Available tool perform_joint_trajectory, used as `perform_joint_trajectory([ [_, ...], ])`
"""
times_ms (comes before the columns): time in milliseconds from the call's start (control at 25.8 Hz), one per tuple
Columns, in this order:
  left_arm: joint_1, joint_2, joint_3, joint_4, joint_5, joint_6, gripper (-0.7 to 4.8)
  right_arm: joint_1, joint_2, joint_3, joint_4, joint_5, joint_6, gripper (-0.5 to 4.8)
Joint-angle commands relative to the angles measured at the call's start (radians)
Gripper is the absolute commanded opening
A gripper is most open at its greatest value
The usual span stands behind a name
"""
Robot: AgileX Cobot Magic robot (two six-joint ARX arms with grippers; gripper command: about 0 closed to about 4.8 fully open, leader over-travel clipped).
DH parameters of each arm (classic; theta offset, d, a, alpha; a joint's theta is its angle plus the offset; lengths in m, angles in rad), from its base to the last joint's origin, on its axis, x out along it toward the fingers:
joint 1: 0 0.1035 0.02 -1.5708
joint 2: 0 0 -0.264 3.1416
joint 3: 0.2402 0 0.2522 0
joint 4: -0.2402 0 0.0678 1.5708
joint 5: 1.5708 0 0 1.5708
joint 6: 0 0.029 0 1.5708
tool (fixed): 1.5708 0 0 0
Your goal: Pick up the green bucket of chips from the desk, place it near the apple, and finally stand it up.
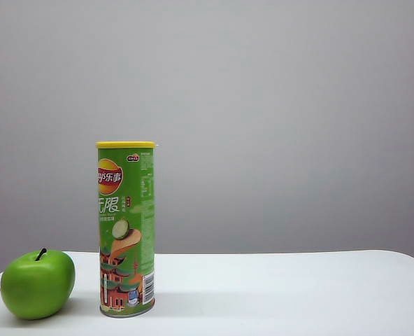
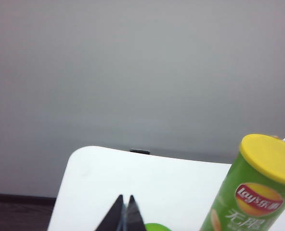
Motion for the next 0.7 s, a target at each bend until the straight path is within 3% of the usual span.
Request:
perform_joint_trajectory([
  [39, 0.001, 0.001, 0.001, 0.012, -0.003, 0.031, -0.05, -0.031, -0.100, -0.006, -0.146, -0.085, -0.014, -0.05],
  [310, 0.002, -0.001, -0.003, 0.018, 0.000, 0.032, -0.05, -0.065, -0.363, -0.006, -0.381, -0.096, -0.057, -0.05],
  [349, 0.002, -0.003, -0.021, 0.064, 0.000, 0.023, -0.05, -0.064, -0.418, -0.006, -0.485, -0.094, -0.067, -0.05],
  [465, 0.041, -0.021, -0.064, 0.145, 0.032, -0.039, -0.05, -0.063, -0.409, -0.006, -0.543, -0.100, -0.090, -0.05],
  [543, 0.142, -0.040, -0.064, 0.136, 0.177, -0.038, -0.05, -0.063, -0.412, -0.006, -0.555, -0.118, -0.090, -0.05],
  [698, 0.331, -0.053, -0.064, 0.107, 0.347, -0.064, -0.05, -0.063, -0.410, -0.006, -0.707, -0.105, -0.095, -0.05],
])
